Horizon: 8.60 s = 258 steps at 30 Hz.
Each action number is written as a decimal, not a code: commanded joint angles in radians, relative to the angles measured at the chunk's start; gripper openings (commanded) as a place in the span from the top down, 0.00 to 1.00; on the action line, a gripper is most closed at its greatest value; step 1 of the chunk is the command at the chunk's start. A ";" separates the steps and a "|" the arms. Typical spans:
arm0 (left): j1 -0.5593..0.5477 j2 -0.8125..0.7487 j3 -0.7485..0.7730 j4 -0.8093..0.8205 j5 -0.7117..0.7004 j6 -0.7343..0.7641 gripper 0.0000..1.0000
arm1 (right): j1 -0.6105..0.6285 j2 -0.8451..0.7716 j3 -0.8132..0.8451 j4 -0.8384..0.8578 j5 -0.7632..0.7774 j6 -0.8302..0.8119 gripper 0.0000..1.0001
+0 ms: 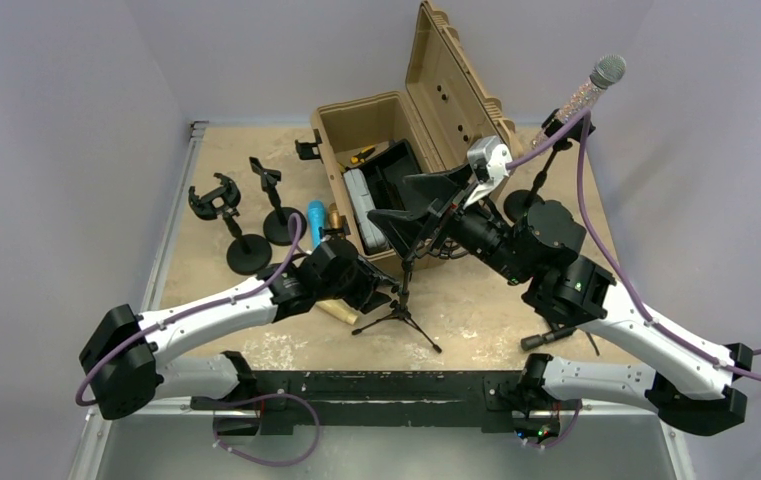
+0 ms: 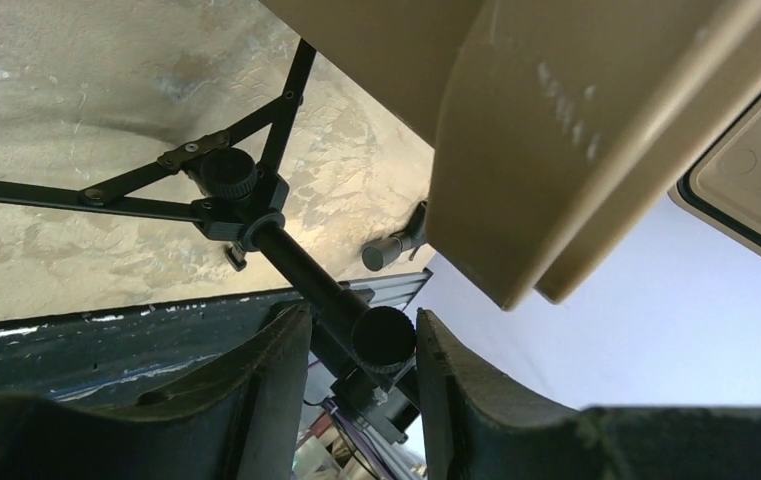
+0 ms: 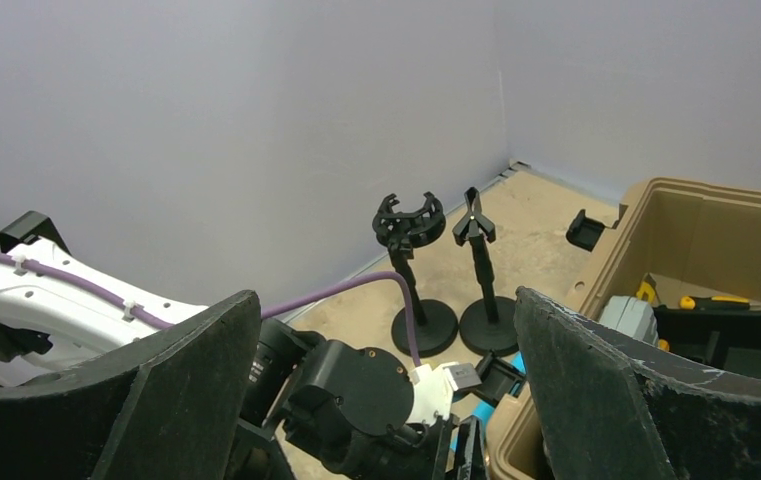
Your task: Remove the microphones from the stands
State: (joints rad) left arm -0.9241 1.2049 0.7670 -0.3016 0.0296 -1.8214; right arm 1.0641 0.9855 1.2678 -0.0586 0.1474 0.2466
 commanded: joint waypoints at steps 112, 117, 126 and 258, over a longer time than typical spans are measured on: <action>-0.049 -0.027 -0.147 0.356 -0.080 0.016 0.65 | -0.003 -0.057 -0.149 0.166 0.064 0.020 0.03; -0.050 -0.024 -0.133 0.315 -0.088 0.016 0.72 | -0.003 -0.065 -0.151 0.167 0.064 0.020 0.03; -0.048 -0.002 0.019 -0.049 -0.079 0.047 1.00 | -0.002 -0.086 -0.160 0.162 0.069 0.026 0.03; 0.110 -0.153 0.037 -0.265 -0.010 0.273 0.44 | -0.003 -0.054 -0.264 0.283 0.021 0.052 0.03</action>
State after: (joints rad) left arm -0.8162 1.0817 0.8604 -0.6464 0.0692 -1.5513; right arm 1.0641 0.9394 1.0027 0.1818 0.1684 0.2886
